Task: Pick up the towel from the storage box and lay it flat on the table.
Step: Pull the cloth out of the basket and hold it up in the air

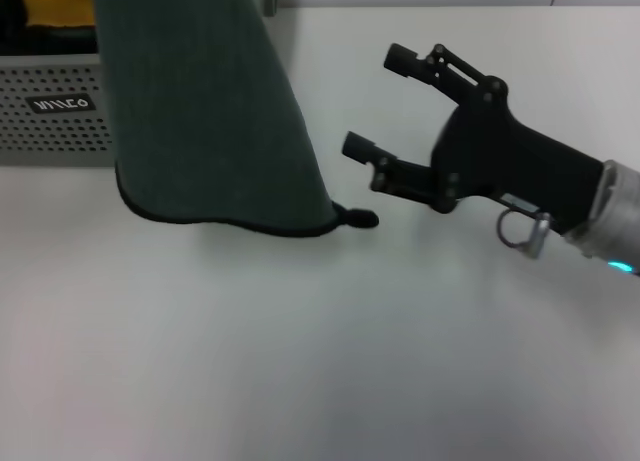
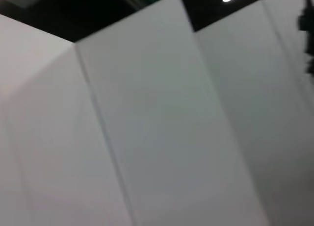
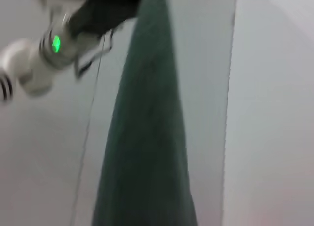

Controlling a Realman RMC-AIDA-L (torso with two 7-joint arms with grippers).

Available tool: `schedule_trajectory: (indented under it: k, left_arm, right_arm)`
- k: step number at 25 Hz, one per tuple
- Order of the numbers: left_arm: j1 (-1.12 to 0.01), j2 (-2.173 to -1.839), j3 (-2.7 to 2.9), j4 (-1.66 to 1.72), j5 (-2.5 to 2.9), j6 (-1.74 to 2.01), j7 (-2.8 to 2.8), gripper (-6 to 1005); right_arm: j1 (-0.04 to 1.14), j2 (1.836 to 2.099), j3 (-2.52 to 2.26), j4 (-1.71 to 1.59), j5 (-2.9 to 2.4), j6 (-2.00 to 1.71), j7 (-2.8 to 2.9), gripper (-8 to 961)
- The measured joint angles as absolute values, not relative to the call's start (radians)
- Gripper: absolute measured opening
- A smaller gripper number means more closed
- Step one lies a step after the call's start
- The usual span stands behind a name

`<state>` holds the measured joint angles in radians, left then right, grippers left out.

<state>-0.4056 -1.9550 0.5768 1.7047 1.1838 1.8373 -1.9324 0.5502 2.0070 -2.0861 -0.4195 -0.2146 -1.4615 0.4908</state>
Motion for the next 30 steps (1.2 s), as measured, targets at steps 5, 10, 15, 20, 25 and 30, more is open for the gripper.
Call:
schedule_trajectory:
  k: [5, 10, 15, 20, 25, 30]
  left_arm:
    - [-0.434, -1.925, 0.588, 1.658, 1.178, 1.931, -1.933, 17]
    - [-0.443, -1.845, 0.761, 1.624, 1.213, 2.004, -1.934, 17]
    - [-0.454, -1.867, 0.78, 1.618, 1.28, 1.998, -1.927, 17]
    - [-0.501, -1.918, 0.724, 1.616, 1.439, 1.966, -1.935, 17]
    - [-0.545, -1.922, 0.797, 1.567, 1.532, 1.968, -1.933, 17]
    - [-0.536, -1.917, 0.93, 1.515, 1.537, 1.987, -1.932, 17]
  right_arm:
    - [0.608, 1.975, -2.055, -0.263, -0.214, -1.679, 0.7, 854]
    - [0.611, 1.939, -2.051, -0.236, -0.209, -1.756, 0.768, 853]
    - [0.609, 1.936, -2.034, -0.23, -0.217, -1.745, 0.774, 851]
    - [0.614, 1.945, -2.028, -0.198, -0.215, -1.742, 0.768, 850]
    - [0.605, 1.943, -2.018, -0.194, -0.214, -1.742, 0.767, 849]
    - [0.59, 1.94, -2.0, -0.182, -0.217, -1.742, 0.775, 847]
